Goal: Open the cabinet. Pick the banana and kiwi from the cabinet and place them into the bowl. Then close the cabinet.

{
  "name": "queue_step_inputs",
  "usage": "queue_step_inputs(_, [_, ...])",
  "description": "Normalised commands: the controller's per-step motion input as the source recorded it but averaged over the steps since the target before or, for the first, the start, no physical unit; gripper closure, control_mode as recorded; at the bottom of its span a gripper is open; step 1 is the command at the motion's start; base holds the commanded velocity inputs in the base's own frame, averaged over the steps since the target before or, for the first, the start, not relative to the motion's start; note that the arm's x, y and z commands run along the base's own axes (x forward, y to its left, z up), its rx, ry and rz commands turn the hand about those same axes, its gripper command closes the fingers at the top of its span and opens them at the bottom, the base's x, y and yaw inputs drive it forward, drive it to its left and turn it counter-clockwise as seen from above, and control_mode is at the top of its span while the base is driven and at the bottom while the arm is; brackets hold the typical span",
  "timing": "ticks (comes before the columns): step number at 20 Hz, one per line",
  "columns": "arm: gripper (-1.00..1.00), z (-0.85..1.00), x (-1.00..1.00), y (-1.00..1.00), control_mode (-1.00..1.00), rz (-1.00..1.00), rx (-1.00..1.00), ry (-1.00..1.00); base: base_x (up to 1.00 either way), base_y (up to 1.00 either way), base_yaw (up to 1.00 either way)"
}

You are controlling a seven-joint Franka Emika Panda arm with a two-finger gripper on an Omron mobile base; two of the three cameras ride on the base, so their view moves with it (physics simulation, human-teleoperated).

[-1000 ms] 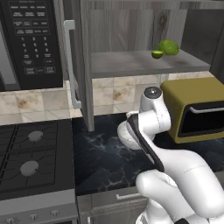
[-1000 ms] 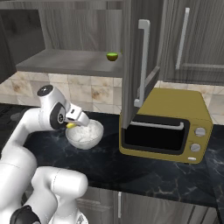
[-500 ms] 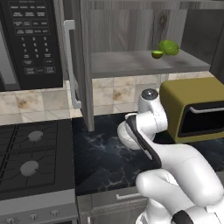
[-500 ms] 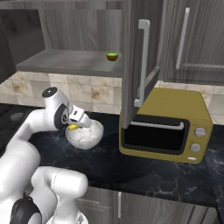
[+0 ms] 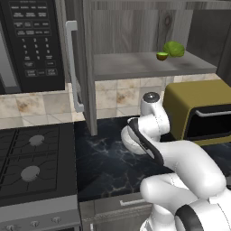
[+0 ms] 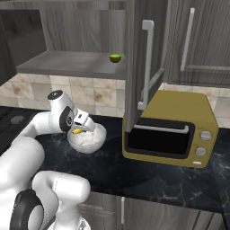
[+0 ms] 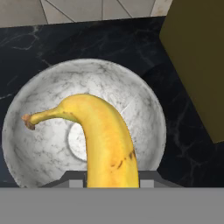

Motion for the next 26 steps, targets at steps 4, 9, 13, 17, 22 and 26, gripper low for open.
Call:
queue_step_inputs(4, [1.00, -0.21, 0.19, 0.00, -1.00, 0.00, 0.00, 0.00, 0.00, 0.00, 0.00])
queue_step_inputs(9, [1.00, -0.18, 0.18, 0.00, -1.00, 0.00, 0.00, 0.00, 0.00, 0.00, 0.00])
queue_step_inputs(13, [1.00, -0.17, 0.18, 0.00, -1.00, 0.00, 0.00, 0.00, 0.00, 0.00, 0.00])
queue_step_inputs(17, [1.00, -0.16, 0.13, 0.00, -1.00, 0.00, 0.00, 0.00, 0.00, 0.00, 0.00])
queue_step_inputs(22, [1.00, -0.16, 0.11, 0.00, -1.00, 0.00, 0.00, 0.00, 0.00, 0.00, 0.00])
queue_step_inputs(26, [1.00, -0.15, 0.13, 0.00, -1.00, 0.00, 0.00, 0.01, 0.00, 0.00, 0.00])
